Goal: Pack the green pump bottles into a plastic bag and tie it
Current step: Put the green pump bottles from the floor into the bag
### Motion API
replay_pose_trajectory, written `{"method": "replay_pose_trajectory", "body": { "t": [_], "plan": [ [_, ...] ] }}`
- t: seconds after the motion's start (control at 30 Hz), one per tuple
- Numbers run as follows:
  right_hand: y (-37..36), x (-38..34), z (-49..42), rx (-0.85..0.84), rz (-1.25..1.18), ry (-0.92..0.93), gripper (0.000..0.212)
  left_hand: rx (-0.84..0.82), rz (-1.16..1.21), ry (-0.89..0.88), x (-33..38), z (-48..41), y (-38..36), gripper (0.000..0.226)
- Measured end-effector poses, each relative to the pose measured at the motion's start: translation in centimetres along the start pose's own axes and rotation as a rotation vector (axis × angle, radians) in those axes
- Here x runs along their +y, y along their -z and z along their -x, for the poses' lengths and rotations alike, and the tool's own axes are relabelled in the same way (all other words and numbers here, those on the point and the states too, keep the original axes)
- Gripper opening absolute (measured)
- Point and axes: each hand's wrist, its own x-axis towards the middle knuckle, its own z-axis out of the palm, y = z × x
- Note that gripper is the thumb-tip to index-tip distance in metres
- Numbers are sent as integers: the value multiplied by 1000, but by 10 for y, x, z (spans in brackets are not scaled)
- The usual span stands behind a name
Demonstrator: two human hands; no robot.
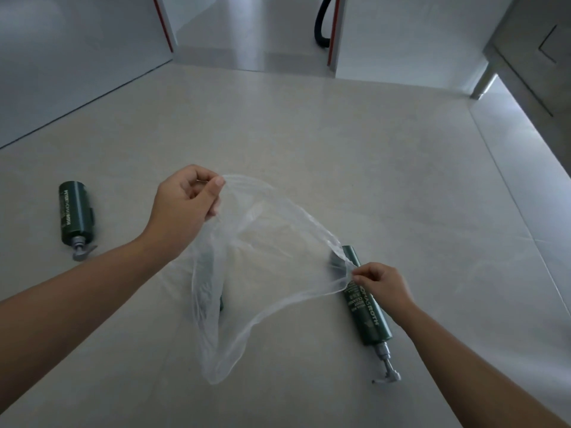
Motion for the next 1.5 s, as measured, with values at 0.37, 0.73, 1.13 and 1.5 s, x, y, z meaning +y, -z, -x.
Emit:
{"method": "replay_pose_trajectory", "body": {
  "t": [0.37, 0.73, 1.13, 1.5],
  "plan": [
    [19, 29, 31, 45, -123, -103, 21, -110, 17, -29, -5, 5, -27, 16],
    [-4, 72, 62, 9, 24, -325, 61, -195, 25, -27, -12, 14, -44, 18],
    [-16, 71, 53, -34, 48, -406, 66, -187, 20, -15, -10, 18, -31, 17],
    [0, 65, 57, 53, -75, -396, 59, -176, 4, -34, -12, 15, -37, 17]
  ]
}}
